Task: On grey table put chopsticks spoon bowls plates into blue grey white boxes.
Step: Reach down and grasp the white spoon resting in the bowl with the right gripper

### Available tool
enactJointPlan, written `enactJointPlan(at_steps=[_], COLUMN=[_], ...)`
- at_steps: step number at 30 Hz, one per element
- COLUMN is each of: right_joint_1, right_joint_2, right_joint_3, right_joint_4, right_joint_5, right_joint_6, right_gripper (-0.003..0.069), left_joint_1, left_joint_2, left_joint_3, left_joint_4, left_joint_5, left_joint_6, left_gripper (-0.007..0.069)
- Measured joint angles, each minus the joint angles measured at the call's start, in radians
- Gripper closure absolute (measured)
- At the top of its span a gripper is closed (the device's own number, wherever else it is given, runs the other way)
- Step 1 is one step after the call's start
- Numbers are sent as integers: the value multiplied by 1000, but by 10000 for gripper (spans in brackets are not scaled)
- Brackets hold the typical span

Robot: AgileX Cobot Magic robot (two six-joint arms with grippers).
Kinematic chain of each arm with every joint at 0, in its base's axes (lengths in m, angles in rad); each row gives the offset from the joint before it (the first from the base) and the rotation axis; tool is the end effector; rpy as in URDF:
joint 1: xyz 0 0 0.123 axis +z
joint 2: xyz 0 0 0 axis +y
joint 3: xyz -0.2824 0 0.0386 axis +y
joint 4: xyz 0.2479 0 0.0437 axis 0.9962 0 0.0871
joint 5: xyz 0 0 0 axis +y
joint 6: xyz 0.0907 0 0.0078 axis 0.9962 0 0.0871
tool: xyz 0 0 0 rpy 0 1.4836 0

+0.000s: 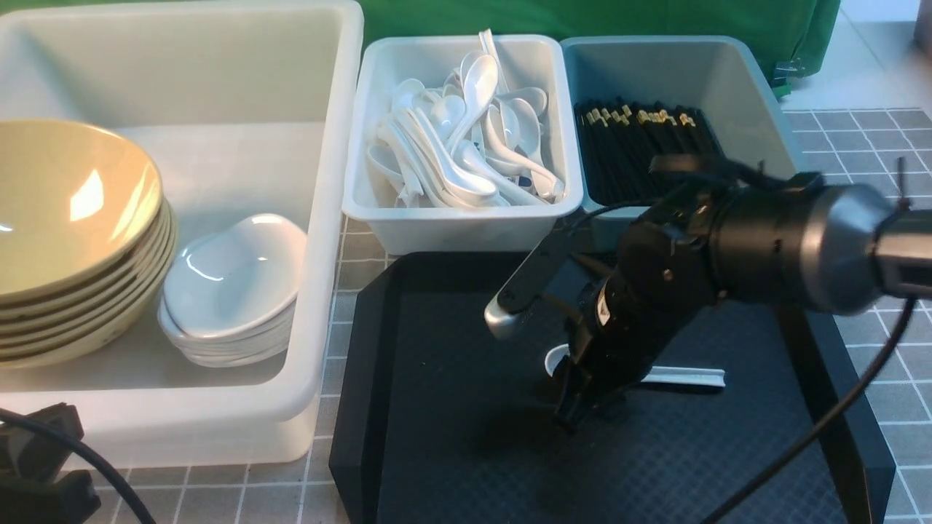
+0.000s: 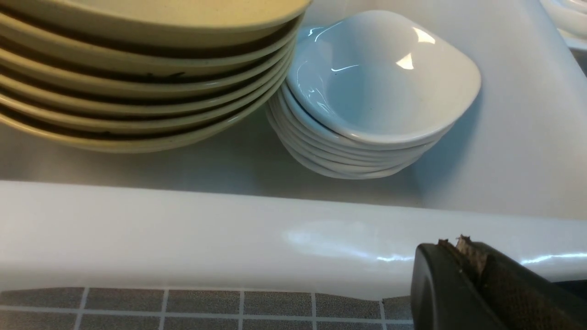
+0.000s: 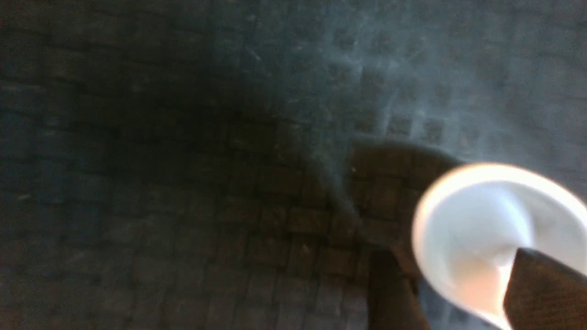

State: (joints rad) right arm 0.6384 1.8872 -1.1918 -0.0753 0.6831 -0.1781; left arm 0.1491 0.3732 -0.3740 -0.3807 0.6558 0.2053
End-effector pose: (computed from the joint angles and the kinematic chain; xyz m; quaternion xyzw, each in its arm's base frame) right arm 0.2981 0.2158 0.1667 -0.4164 0.8981 0.0049 0.1418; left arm 0.0775 -0.0092 0.2607 -0.0518 0.8628 -0.0873 0.4952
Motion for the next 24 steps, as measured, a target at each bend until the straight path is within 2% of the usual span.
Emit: enactJointPlan(at_steps=[2, 5, 6, 7, 9, 16, 19, 23, 24], right_joint_1=[0, 0, 0, 0, 0, 0, -1, -29, -46], right_joint_2=[7, 6, 5, -4, -19, -148, -179, -141, -116], right_joint_3=[-1, -2, -2, -2, 1, 2, 2, 2, 2], right_joint_4=[-4, -3, -3, -1, 4, 5, 5, 11, 11], right_joint_5=[-13, -13, -13, -6, 5, -10, -14, 16, 34], right_joint_6=[1, 1, 1, 1, 0, -4, 31, 109, 138], right_gripper=[372, 536, 545, 594, 624, 629, 627, 571, 526], left_joint_1=[0, 0, 0, 0, 0, 0, 0, 0, 0], left_joint_2=[0, 0, 0, 0, 0, 0, 0, 0, 0], left_joint_3=[0, 0, 0, 0, 0, 0, 0, 0, 0], left_joint_4=[0, -1, -1, -1, -1, -1, -1, -2, -2], left_joint_5=[1, 1, 1, 1, 1, 1, 1, 1, 1], left_joint_6=[0, 0, 0, 0, 0, 0, 0, 0, 0], left_gripper=[636, 636, 636, 636, 636, 636, 636, 636, 636])
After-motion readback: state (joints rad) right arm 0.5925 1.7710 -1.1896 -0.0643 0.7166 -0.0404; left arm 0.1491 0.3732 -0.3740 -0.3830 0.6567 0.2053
